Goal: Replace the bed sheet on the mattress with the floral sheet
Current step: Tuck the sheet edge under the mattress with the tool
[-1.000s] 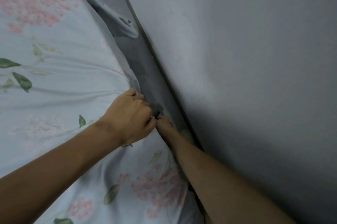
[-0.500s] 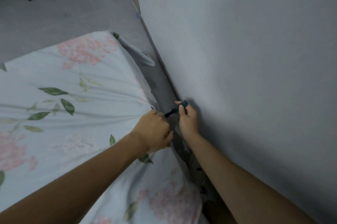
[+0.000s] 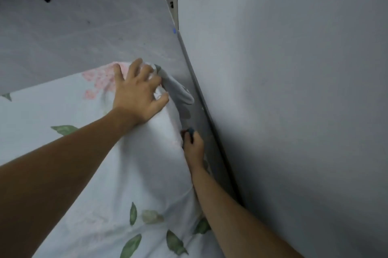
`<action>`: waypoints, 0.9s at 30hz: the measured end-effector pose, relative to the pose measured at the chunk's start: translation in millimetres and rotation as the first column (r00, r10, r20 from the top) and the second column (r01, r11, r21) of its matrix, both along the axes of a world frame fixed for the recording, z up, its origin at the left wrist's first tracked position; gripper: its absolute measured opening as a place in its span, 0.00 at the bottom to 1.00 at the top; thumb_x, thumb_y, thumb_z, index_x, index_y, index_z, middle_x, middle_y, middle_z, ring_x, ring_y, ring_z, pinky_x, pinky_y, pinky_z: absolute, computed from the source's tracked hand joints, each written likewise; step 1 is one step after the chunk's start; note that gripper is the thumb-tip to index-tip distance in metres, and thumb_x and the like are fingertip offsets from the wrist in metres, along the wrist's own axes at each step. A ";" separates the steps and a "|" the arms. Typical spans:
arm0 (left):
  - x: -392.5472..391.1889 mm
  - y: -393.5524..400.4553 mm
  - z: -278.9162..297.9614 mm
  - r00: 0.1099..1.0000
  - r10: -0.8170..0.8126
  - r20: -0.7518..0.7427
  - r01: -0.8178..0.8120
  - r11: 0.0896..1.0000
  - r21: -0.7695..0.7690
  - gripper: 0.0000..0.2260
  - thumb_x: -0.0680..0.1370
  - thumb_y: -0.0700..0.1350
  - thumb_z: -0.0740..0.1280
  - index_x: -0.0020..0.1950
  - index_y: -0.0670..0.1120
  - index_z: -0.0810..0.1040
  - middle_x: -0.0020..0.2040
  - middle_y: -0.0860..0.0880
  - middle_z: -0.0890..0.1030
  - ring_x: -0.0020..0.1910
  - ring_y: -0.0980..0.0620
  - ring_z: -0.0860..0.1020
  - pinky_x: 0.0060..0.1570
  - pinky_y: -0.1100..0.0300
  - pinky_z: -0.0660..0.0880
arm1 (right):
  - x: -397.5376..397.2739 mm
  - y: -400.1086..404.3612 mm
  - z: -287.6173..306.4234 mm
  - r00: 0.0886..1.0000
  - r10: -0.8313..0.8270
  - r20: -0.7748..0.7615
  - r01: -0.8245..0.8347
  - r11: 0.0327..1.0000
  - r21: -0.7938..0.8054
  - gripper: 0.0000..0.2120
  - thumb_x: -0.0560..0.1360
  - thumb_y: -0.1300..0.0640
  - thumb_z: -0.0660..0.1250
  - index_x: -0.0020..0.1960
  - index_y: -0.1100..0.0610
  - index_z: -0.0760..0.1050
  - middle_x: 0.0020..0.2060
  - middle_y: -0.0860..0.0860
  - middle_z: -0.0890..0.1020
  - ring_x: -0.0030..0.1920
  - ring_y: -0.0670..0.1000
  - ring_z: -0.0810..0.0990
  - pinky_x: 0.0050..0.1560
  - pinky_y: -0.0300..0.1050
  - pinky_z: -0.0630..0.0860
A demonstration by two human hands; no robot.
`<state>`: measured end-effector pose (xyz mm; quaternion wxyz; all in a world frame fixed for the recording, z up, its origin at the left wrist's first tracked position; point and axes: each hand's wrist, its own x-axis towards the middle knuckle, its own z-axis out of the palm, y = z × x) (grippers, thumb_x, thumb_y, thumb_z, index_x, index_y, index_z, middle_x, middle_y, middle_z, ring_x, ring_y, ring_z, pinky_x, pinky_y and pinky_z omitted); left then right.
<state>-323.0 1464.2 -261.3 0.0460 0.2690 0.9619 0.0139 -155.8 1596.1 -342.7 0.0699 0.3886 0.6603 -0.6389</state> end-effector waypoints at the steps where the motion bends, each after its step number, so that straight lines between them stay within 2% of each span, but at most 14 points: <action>1: -11.6 0.7 -1.5 1.000 -0.004 -0.008 0.004 1.000 0.024 0.23 0.78 0.63 0.56 0.56 0.49 0.82 0.63 0.45 0.77 0.74 0.40 0.67 0.73 0.27 0.53 | -8.4 -5.4 -5.1 0.998 0.065 0.010 -0.065 0.998 -0.012 0.07 0.85 0.62 0.60 0.55 0.57 0.77 0.44 0.48 0.80 0.45 0.45 0.78 0.43 0.32 0.72; 2: -21.3 0.2 -4.4 1.000 -0.004 -0.006 0.004 0.999 0.045 0.22 0.79 0.62 0.56 0.53 0.49 0.83 0.58 0.47 0.78 0.68 0.42 0.71 0.74 0.29 0.54 | -15.2 -10.6 -10.6 0.993 0.113 0.029 -0.112 0.993 -0.032 0.08 0.85 0.63 0.59 0.56 0.56 0.76 0.44 0.46 0.79 0.44 0.42 0.77 0.43 0.29 0.71; 3: -28.5 -1.1 -7.6 1.000 0.002 0.002 -0.002 0.998 0.060 0.22 0.79 0.60 0.56 0.51 0.49 0.84 0.55 0.47 0.79 0.64 0.43 0.74 0.74 0.32 0.55 | -20.6 -14.5 -16.0 0.989 0.141 0.052 -0.139 0.990 -0.031 0.07 0.85 0.61 0.59 0.57 0.55 0.76 0.46 0.48 0.80 0.47 0.44 0.78 0.47 0.31 0.72; 5: -38.6 -1.3 -12.8 1.000 0.005 0.006 -0.006 0.995 0.096 0.21 0.79 0.59 0.56 0.50 0.48 0.84 0.51 0.48 0.80 0.57 0.44 0.75 0.72 0.37 0.60 | -29.4 -18.8 -26.8 0.982 0.176 0.073 -0.176 0.984 -0.004 0.08 0.84 0.55 0.62 0.59 0.55 0.76 0.53 0.53 0.81 0.54 0.51 0.79 0.56 0.44 0.74; 7: -40.7 -1.5 -16.0 0.999 0.001 0.033 -0.004 0.994 0.109 0.20 0.78 0.58 0.57 0.50 0.49 0.85 0.51 0.49 0.80 0.55 0.45 0.75 0.68 0.41 0.63 | -34.4 -21.7 -35.2 0.971 0.203 0.129 -0.209 0.977 0.037 0.10 0.84 0.54 0.63 0.60 0.58 0.76 0.56 0.57 0.80 0.56 0.55 0.78 0.56 0.47 0.72; 10: -46.1 -3.8 -20.9 0.998 0.008 0.055 -0.015 0.992 0.129 0.18 0.77 0.57 0.59 0.49 0.49 0.84 0.51 0.50 0.80 0.54 0.46 0.74 0.64 0.44 0.64 | -47.6 -21.7 -30.8 0.953 0.220 0.211 -0.231 0.973 0.030 0.12 0.84 0.57 0.61 0.64 0.63 0.73 0.59 0.57 0.75 0.58 0.52 0.74 0.56 0.41 0.66; 12: -48.0 -3.4 -23.1 0.998 0.012 0.062 -0.019 0.992 0.128 0.18 0.76 0.57 0.59 0.49 0.49 0.84 0.50 0.51 0.79 0.54 0.46 0.74 0.62 0.44 0.65 | -53.7 -21.1 -31.3 0.940 0.214 0.266 -0.226 0.974 0.014 0.15 0.84 0.57 0.62 0.67 0.63 0.72 0.61 0.57 0.75 0.61 0.53 0.74 0.57 0.42 0.66; 15: -51.6 -2.9 -25.8 0.996 -0.003 0.086 -0.008 0.992 0.124 0.17 0.76 0.58 0.59 0.48 0.50 0.83 0.51 0.51 0.78 0.55 0.46 0.73 0.60 0.45 0.65 | -60.4 -20.2 -39.5 0.946 0.085 0.312 -0.121 0.988 0.098 0.15 0.81 0.59 0.65 0.68 0.58 0.74 0.61 0.53 0.78 0.61 0.50 0.76 0.56 0.37 0.66; 17: -55.7 -2.9 -26.0 0.995 -0.015 0.099 0.003 0.993 0.114 0.17 0.76 0.58 0.59 0.50 0.50 0.83 0.52 0.52 0.78 0.55 0.47 0.73 0.59 0.45 0.64 | -67.1 -18.5 -37.3 0.942 0.039 0.333 -0.079 0.991 0.108 0.15 0.81 0.63 0.64 0.68 0.58 0.74 0.59 0.50 0.77 0.61 0.47 0.74 0.55 0.32 0.65; 18: -57.5 -2.1 -26.3 0.994 -0.022 0.108 0.010 0.994 0.111 0.17 0.77 0.59 0.59 0.51 0.50 0.83 0.53 0.51 0.77 0.55 0.46 0.73 0.58 0.45 0.64 | -71.0 -15.5 -34.8 0.935 0.032 0.353 -0.070 0.993 0.094 0.15 0.81 0.64 0.63 0.67 0.58 0.74 0.58 0.49 0.76 0.61 0.47 0.73 0.56 0.33 0.66; 20: -58.6 -2.7 -28.3 0.992 -0.040 0.118 0.026 0.993 0.116 0.18 0.77 0.59 0.60 0.54 0.50 0.83 0.56 0.50 0.77 0.57 0.46 0.73 0.58 0.45 0.64 | -76.6 -10.7 -43.5 0.923 0.007 0.384 -0.059 0.991 0.124 0.15 0.77 0.62 0.64 0.63 0.54 0.76 0.58 0.49 0.80 0.60 0.52 0.78 0.61 0.45 0.75; 21: -58.1 -4.4 -28.9 0.992 -0.048 0.117 0.033 0.991 0.126 0.18 0.77 0.58 0.61 0.56 0.50 0.83 0.57 0.50 0.77 0.58 0.45 0.73 0.59 0.45 0.64 | -81.2 -7.3 -47.7 0.918 -0.001 0.396 -0.063 0.987 0.149 0.14 0.75 0.61 0.65 0.61 0.54 0.77 0.57 0.52 0.81 0.58 0.55 0.80 0.61 0.50 0.77; 24: -56.9 -7.1 -26.9 0.990 -0.057 0.132 0.038 0.989 0.143 0.18 0.77 0.58 0.61 0.58 0.51 0.82 0.61 0.49 0.77 0.60 0.44 0.74 0.59 0.44 0.65 | -95.5 -0.9 -60.5 0.886 0.052 0.461 -0.162 0.966 0.202 0.10 0.75 0.59 0.67 0.56 0.56 0.77 0.55 0.57 0.83 0.55 0.58 0.82 0.55 0.52 0.79; 27: -54.4 -7.8 -30.0 0.988 -0.073 0.140 0.055 0.991 0.124 0.18 0.78 0.59 0.61 0.58 0.51 0.82 0.62 0.49 0.77 0.60 0.45 0.74 0.59 0.44 0.66 | -103.6 -3.9 -79.0 0.863 0.166 0.478 -0.294 0.933 0.206 0.14 0.75 0.46 0.67 0.55 0.54 0.77 0.53 0.55 0.83 0.54 0.58 0.82 0.55 0.55 0.80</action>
